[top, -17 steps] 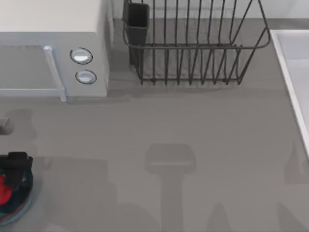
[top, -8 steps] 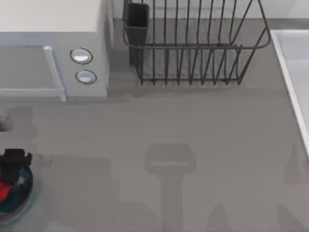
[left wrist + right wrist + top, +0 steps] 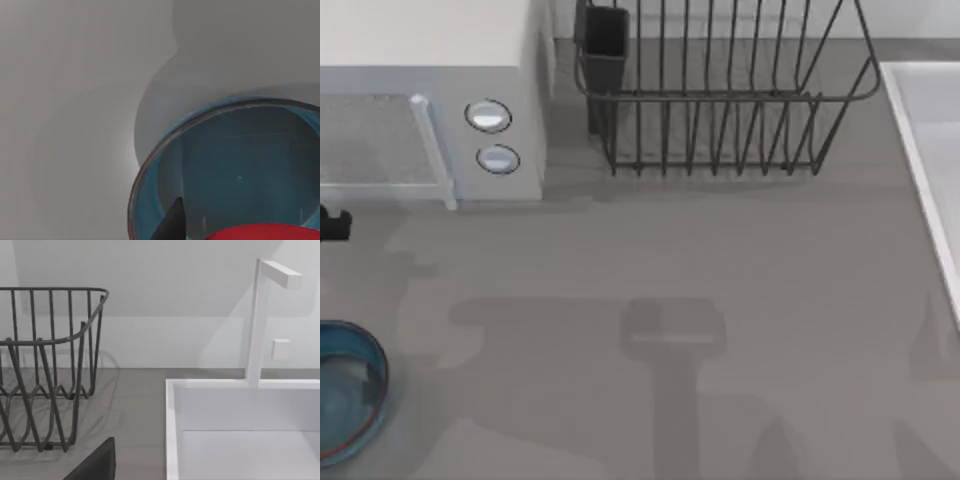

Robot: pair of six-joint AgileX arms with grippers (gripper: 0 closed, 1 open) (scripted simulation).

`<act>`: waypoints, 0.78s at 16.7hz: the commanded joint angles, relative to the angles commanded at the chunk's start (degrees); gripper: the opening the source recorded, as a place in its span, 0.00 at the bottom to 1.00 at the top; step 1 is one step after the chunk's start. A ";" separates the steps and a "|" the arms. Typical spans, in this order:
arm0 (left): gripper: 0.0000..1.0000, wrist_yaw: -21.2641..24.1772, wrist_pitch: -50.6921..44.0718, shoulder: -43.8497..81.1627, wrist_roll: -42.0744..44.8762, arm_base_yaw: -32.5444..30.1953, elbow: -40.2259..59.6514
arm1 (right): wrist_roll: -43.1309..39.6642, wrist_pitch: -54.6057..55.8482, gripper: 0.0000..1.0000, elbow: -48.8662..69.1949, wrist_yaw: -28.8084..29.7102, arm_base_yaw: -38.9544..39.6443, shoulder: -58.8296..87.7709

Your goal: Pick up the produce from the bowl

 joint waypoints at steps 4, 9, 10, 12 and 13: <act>0.00 -0.01 -15.47 -1.10 -0.25 -0.23 14.62 | 0.00 0.00 1.00 0.00 0.00 0.00 0.00; 0.00 -0.02 -29.88 -2.46 -0.51 -0.47 28.06 | 0.00 0.00 1.00 0.00 0.00 0.00 0.00; 0.00 -0.02 -31.50 -2.61 -0.53 -0.50 29.53 | 0.00 0.00 1.00 0.00 0.00 0.00 0.00; 0.00 -0.02 -33.02 -2.76 -0.56 -0.52 30.92 | 0.00 0.00 1.00 0.00 0.00 0.00 0.00; 0.00 -0.02 -33.02 -2.76 -0.56 -0.52 30.92 | 0.00 0.00 1.00 0.00 0.00 0.00 0.00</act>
